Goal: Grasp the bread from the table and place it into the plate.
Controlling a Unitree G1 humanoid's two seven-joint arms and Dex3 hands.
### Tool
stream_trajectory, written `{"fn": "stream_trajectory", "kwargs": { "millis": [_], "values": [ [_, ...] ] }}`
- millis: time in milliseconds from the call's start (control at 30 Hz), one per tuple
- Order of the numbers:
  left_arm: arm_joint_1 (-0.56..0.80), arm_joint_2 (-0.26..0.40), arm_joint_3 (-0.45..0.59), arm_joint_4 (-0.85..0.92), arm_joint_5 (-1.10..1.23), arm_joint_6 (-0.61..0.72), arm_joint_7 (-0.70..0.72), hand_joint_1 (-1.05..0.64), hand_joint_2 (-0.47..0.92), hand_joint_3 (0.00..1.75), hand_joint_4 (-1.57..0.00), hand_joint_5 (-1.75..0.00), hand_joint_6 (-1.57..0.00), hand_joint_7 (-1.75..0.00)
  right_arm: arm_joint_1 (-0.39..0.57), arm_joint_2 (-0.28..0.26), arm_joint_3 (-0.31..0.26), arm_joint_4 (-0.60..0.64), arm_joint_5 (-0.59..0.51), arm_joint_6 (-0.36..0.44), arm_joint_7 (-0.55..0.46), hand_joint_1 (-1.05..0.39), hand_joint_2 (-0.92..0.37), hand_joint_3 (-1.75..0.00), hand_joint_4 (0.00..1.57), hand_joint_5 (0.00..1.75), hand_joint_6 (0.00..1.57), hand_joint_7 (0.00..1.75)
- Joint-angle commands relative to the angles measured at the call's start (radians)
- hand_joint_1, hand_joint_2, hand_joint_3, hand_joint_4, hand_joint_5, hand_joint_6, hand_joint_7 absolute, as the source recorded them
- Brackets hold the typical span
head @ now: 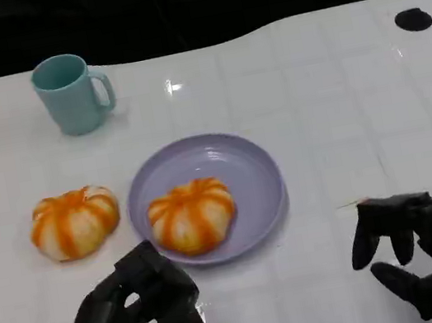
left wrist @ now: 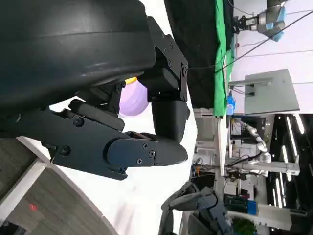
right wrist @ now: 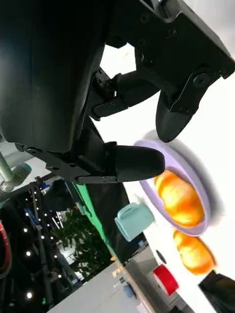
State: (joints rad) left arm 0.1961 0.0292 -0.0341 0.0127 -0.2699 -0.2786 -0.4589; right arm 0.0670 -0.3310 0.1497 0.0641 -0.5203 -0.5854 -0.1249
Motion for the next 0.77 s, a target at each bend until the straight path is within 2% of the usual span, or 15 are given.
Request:
{"fn": "stream_trajectory", "kwargs": {
  "millis": [33, 500, 767],
  "values": [
    [0.000, 0.016, 0.016, 0.006, -0.002, -0.016, 0.002, -0.53, 0.92, 0.35, -0.64, -1.75, -0.56, -1.56, 0.022, -0.005, -0.016, -0.012, -0.029, 0.016, -0.031, -0.01, -0.24, -1.29, 0.81, 1.75, 0.65, 1.41],
    [0.002, 0.015, 0.023, 0.013, -0.006, -0.013, -0.001, -0.54, 0.92, 0.35, -0.64, -1.75, -0.55, -1.55, -0.013, -0.007, 0.015, 0.075, -0.163, -0.038, -0.200, -0.01, -0.20, -1.24, 0.86, 1.71, 0.73, 1.34],
    [-0.003, 0.021, 0.027, 0.017, -0.013, -0.008, -0.008, -0.53, 0.92, 0.33, -0.64, -1.75, -0.55, -1.55, -0.031, -0.006, 0.027, 0.095, -0.180, -0.033, -0.218, 0.00, -0.17, -1.24, 0.87, 1.69, 0.75, 1.31]
  ]
}}
